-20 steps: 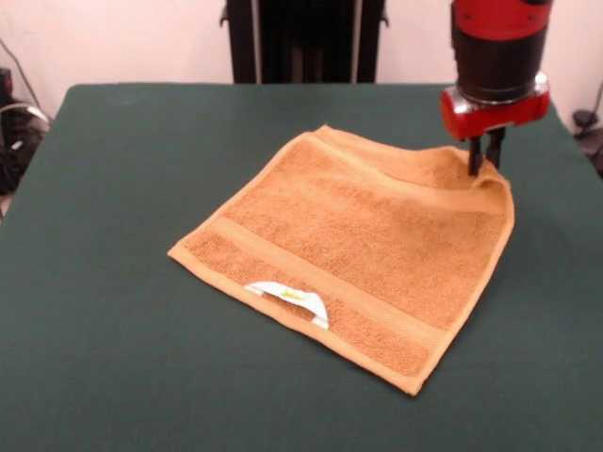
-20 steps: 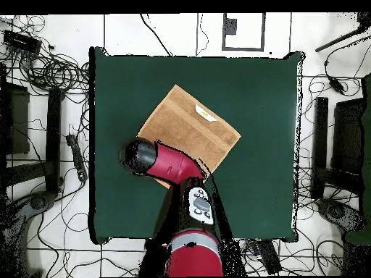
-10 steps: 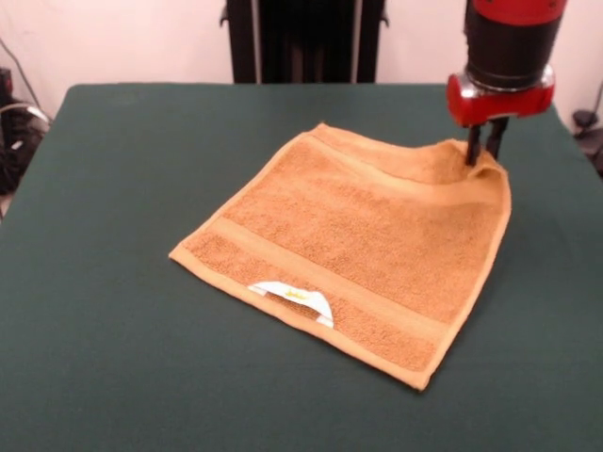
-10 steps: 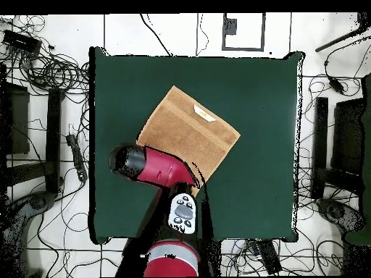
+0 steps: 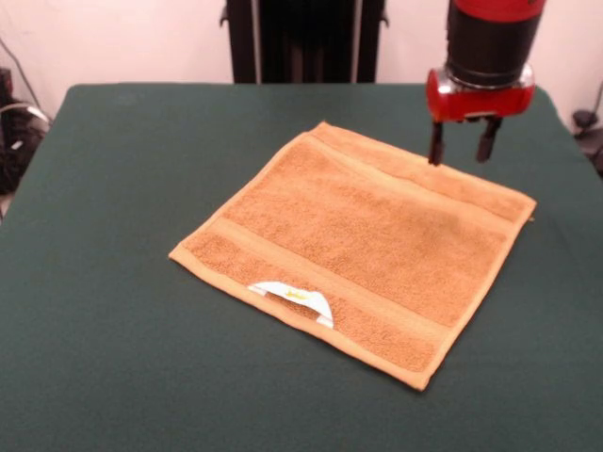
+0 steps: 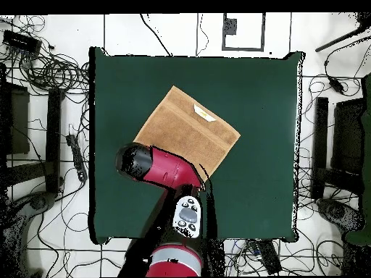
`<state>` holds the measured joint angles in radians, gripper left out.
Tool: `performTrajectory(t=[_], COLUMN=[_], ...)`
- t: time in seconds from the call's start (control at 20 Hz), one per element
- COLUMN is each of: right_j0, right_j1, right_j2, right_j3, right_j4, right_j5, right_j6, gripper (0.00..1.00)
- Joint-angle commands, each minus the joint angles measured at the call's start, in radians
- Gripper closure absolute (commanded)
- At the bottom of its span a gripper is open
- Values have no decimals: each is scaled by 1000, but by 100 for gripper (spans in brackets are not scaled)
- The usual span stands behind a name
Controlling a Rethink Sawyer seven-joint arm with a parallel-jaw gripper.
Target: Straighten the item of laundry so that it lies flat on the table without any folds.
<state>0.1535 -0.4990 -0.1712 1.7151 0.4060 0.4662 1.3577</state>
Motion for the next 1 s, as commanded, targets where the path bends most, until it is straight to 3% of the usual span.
performTrajectory(t=[0.05, 0.45, 1.0], right_j0=[44, 12, -104], right_j1=[40, 15, -12], right_j2=[4, 21, 46], right_j3=[-20, -9, 26], right_j4=[-1, 6, -101], right_j5=[119, 138, 93], right_j6=[291, 261, 91], gripper=[0, 0, 0])
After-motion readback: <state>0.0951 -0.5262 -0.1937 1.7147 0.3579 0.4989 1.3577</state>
